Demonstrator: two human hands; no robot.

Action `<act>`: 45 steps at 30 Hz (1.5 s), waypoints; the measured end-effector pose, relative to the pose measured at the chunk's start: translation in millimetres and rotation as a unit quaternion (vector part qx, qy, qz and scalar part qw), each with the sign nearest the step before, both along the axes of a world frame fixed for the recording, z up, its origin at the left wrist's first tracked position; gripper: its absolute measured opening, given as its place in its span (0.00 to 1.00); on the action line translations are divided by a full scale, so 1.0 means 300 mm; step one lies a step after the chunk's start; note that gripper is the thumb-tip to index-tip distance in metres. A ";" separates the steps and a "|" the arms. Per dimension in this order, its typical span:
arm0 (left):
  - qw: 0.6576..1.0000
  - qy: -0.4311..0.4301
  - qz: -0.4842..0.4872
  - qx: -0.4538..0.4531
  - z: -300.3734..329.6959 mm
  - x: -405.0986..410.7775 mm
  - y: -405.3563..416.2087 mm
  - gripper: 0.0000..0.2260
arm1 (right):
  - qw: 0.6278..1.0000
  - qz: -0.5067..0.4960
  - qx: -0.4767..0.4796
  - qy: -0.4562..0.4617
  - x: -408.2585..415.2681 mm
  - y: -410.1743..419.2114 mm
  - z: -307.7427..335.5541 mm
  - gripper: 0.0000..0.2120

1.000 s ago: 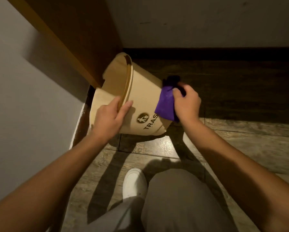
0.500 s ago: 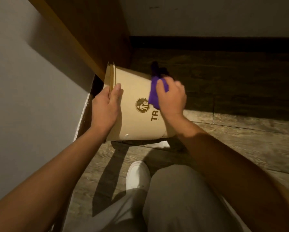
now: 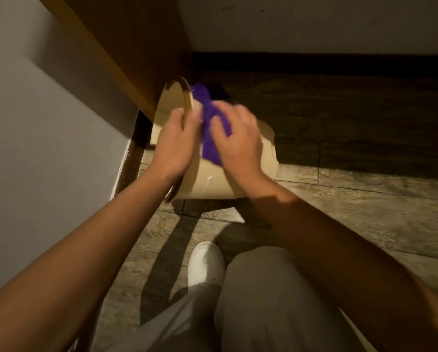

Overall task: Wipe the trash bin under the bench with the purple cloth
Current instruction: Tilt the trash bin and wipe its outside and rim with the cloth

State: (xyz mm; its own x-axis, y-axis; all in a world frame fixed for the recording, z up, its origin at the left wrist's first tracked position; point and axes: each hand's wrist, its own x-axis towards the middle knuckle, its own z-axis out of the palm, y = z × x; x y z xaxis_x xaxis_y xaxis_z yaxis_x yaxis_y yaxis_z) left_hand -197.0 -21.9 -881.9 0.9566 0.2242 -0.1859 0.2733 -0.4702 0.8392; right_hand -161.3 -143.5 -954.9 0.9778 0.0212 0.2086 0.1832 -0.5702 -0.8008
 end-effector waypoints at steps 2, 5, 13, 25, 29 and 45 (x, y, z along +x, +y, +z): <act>0.999 0.032 -0.028 0.003 -0.040 -0.083 -0.008 0.14 | 0.992 -0.078 -0.003 0.102 0.058 -0.080 -0.062 0.19; 0.998 0.011 -0.024 0.054 -0.077 -0.198 -0.028 0.14 | 0.975 -0.103 0.036 0.195 0.031 -0.188 -0.123 0.17; 1.000 -0.008 0.007 -0.005 0.010 -0.071 -0.059 0.27 | 0.996 0.050 0.074 -0.003 -0.158 0.025 0.077 0.19; 0.996 0.067 0.061 0.000 0.017 -0.021 -0.007 0.13 | 0.978 -0.112 0.007 0.177 -0.011 -0.296 -0.104 0.17; 0.996 0.068 0.064 -0.006 0.041 0.010 -0.084 0.12 | 0.974 -0.102 0.099 0.179 -0.108 -0.298 -0.053 0.15; 0.995 0.078 0.055 -0.018 0.062 0.045 -0.102 0.14 | 0.965 -0.127 0.054 0.222 0.003 -0.298 -0.063 0.18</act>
